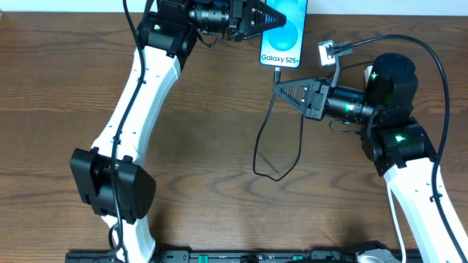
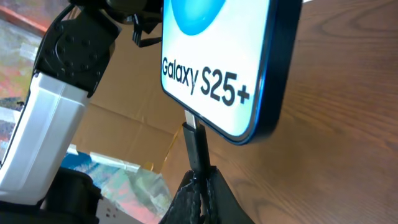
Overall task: Plug charger to phone and switch on socket
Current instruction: 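Push the USB-C plug up into the phone's bottom port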
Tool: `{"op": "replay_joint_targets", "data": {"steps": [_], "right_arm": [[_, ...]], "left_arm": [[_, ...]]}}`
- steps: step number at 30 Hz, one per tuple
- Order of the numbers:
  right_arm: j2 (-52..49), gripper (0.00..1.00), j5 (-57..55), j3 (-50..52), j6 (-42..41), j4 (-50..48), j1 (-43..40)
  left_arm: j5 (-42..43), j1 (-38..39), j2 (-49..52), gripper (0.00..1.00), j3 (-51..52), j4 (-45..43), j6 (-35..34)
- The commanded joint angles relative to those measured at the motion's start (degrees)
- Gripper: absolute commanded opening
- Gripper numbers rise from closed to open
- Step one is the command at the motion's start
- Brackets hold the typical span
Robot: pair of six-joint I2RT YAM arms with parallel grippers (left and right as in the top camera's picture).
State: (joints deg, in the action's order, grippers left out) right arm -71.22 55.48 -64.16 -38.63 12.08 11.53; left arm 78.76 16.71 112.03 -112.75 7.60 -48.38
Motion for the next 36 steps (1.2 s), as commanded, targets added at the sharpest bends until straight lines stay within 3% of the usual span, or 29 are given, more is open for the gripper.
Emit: {"op": "replay_joint_targets", "data": {"steps": [1,36], "right_arm": [[0.5,0.01,-0.9,-0.3,-0.8,-0.3,0.5],[0.5,0.01,-4.0,-0.3,-2.7,-2.0,0.5]], "left_arm": [[1.6,-0.2,-1.7,0.07,-0.8,-0.4,1.4],[1.7,-0.2,-1.7,0.07,-0.8,-0.3,1.2]]}}
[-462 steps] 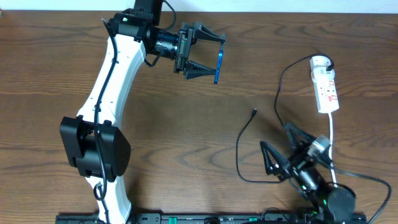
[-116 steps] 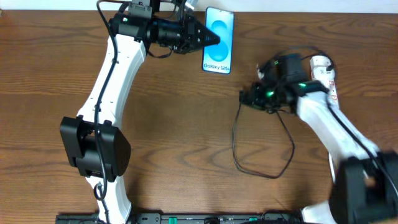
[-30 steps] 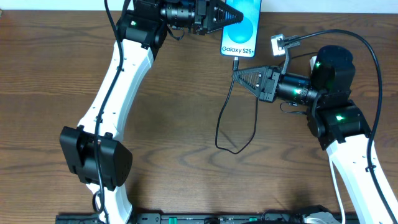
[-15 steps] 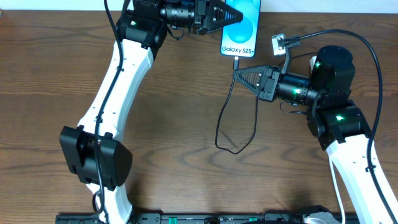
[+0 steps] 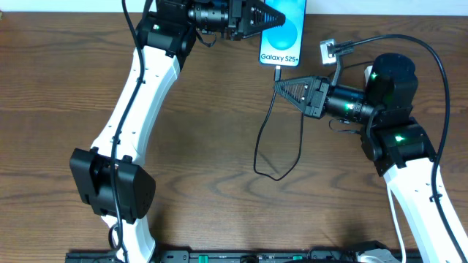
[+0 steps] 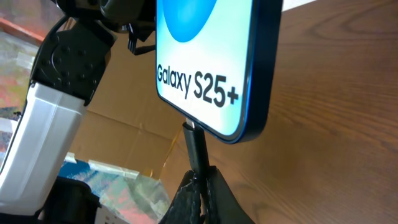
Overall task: Plug charger to phone and switch on socket
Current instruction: 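Push the USB-C plug up into the phone's bottom port, then lower the connected phone flat onto the table with the left gripper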
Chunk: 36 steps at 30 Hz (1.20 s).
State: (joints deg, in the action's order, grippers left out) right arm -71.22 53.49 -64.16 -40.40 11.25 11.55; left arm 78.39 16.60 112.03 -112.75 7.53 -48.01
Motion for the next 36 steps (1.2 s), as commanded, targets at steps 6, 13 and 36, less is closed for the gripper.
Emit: {"op": "replay_joint_targets", "data": {"steps": [6,13,36], "right_arm": [[0.5,0.01,-2.8,-0.3,-1.2,-1.7,0.5],[0.5,0.01,-3.9,-0.3,-1.2,-4.6,0.5],[0.5,0.99,-6.5,-0.3,1.1,2.3,0.4]], "left_arm": [[2.2,-0.1,-1.7,0.07,-0.8,-0.1,0.8],[2.2,0.0,-1.7,0.08,-0.8,-0.1,0.8],[-21.8,-0.1,-1.4,0.07,-0.8,22.8,15.8]]}}
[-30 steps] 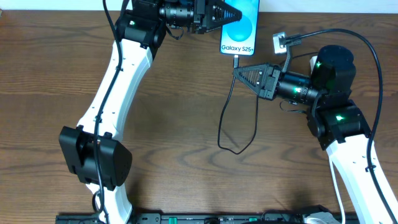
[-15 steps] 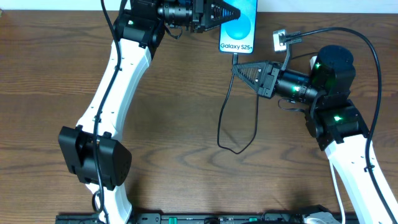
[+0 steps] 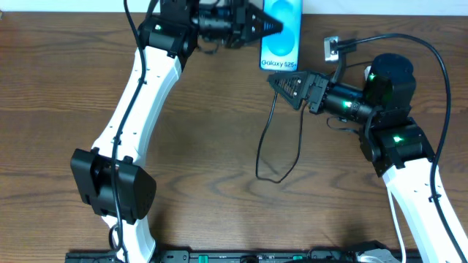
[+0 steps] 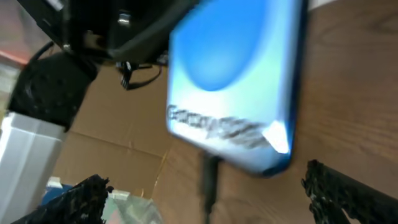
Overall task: Plug charger to phone and switch on socket
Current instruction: 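Lower the connected phone flat onto the table with the left gripper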
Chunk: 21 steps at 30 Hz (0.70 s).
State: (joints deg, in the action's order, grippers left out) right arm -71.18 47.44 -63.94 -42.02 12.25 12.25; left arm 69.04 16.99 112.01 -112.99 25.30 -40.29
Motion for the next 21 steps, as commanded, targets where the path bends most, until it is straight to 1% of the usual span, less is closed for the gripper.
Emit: {"op": "replay_joint_targets", "data": {"steps": [1,2,4,7,9,11,14,17,21], "right_arm": [[0.4,0.99,-0.6,-0.5,3.6,2.7,-0.4],[0.4,0.99,-1.1,-0.5,4.4,4.5,-0.7],[0.4,0.99,-3.6,-0.5,6.1,9.1,-1.5],[0.4,0.99,-10.2,-0.5,8.5,16.5,-2.5],[0.4,0.99,-18.0,-0.5,8.9,22.7,-2.6],[0.4,0.99,-23.4,-0.5,8.9,26.9,-2.6],[0.4,0.99,-29.6,-0.5,9.8,32.2,-2.6],[0.3,0.99,-30.4,-0.5,13.0,35.1,-2.6],[0.1,0.99,-30.8,-0.4,14.1,38.2,-2.6]], "left_arm": [[-17.6,-0.5,-1.3,0.07,-0.5,9.7,10.0],[-21.7,-0.5,-1.1,0.08,-0.5,13.7,11.6],[-26.3,-0.2,-0.5,0.07,-0.5,19.7,15.0],[-28.5,0.1,0.8,0.07,-0.2,26.6,20.2],[-30.8,0.6,1.9,0.07,0.7,30.1,21.2],[-32.5,1.1,2.8,0.07,2.3,31.4,21.2],[-32.7,2.0,4.4,0.07,5.8,30.8,21.2],[-32.7,2.9,6.1,0.07,9.0,28.9,21.2],[-32.4,4.0,9.9,0.07,10.7,26.6,20.1]]}}
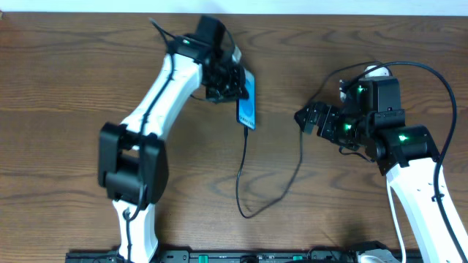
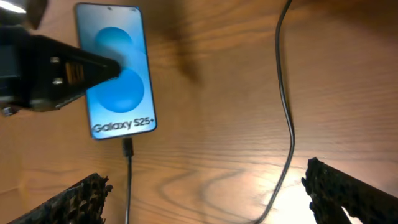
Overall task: Plug charger to phone and switch on socket
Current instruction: 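Lower the connected phone flat onto the table with the left gripper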
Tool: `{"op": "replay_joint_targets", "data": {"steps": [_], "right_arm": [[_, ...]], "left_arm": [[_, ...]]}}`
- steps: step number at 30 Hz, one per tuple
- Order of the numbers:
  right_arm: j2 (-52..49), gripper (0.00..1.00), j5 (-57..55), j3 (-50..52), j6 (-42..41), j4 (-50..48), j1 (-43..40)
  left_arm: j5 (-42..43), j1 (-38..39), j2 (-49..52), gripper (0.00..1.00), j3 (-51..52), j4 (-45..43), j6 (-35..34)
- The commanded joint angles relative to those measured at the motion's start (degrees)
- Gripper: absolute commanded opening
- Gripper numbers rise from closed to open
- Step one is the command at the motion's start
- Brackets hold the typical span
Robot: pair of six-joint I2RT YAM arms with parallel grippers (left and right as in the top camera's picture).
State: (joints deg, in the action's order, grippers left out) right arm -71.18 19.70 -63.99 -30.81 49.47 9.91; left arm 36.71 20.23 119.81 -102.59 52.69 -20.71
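The phone (image 1: pixel 247 107) has a lit blue screen reading Galaxy S25+ (image 2: pixel 115 74). It is over the middle of the table, and my left gripper (image 1: pixel 232 82) is shut on its upper part, with one finger (image 2: pixel 68 70) across the screen. The black charger plug (image 2: pixel 127 148) sits in the phone's bottom port. Its cable (image 1: pixel 243 175) runs toward me, loops, and climbs to the right under my right arm. My right gripper (image 1: pixel 303 117) is wide open with nothing between its fingers (image 2: pixel 345 190), to the right of the phone. The socket is hidden.
The cable's loop (image 1: pixel 274 196) lies on the brown wooden table (image 1: pixel 66 109) between the two arms. Its right strand (image 2: pixel 284 99) passes between my right fingers. A white object (image 1: pixel 374 71) shows behind the right arm. A black rail runs along the near edge.
The phone was at the table's far edge and is now lower and to the left, over mid-table, still in my left gripper with the cable attached. My right gripper, still open, is farther from the phone.
First my right gripper was shut on the charger plug at the phone's bottom port, while my left gripper held the phone at the far edge. Then the plug sat deeper. Later the right gripper was open with the plug in. Now the phone is over mid-table, trailing the cable.
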Motion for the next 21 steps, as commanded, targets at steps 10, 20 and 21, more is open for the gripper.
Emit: {"op": "replay_joint_targets", "data": {"steps": [10,20,21], "right_arm": [[-2.4,0.99,-3.1,-0.4,3.9,2.6,-0.2],[-6.1,0.99,-3.1,-0.4,4.2,3.3,-0.2],[-6.4,0.99,-3.1,-0.4,4.2,3.3,-0.2]], "left_arm": [[6.3,2.1,9.6,0.08,0.3,-5.2,-1.0],[5.7,2.1,12.2,0.08,0.3,-9.1,-1.0],[5.7,2.1,12.5,0.08,0.3,-9.2,-1.0]]}}
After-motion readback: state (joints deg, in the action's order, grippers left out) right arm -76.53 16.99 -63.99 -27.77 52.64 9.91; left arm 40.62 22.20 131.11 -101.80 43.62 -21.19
